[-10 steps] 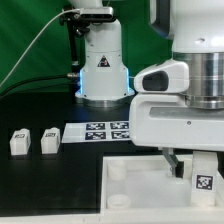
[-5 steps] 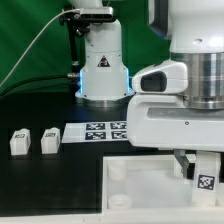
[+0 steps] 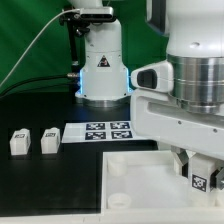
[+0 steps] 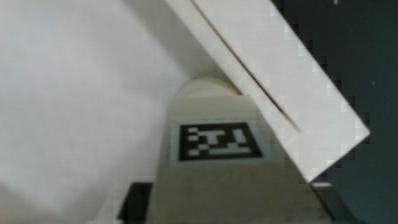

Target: Assemble one leg

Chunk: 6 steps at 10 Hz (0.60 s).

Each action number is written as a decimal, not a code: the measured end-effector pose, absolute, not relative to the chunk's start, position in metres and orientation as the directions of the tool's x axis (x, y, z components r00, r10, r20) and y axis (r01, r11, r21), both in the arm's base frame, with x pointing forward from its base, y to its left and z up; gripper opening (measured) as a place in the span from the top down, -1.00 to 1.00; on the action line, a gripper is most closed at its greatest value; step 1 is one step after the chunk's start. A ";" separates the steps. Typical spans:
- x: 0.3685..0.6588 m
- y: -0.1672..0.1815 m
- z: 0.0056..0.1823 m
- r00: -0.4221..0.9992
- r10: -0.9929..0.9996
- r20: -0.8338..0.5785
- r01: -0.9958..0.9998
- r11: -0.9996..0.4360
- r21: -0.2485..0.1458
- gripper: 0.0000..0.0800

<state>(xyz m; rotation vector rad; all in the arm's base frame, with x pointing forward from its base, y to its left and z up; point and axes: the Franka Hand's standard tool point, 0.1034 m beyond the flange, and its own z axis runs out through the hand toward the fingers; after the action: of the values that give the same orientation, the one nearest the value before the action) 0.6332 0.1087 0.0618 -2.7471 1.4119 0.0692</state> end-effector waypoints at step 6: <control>0.628 0.111 0.061 -0.178 -0.981 -0.083 -0.984 0.176 0.028 0.26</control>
Offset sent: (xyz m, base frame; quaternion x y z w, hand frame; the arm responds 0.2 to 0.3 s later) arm 0.0054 0.0140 0.0031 0.0508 0.0271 0.3790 0.9236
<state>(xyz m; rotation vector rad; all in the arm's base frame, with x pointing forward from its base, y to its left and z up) 0.6277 0.1113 0.0613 -1.9843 2.3731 0.1153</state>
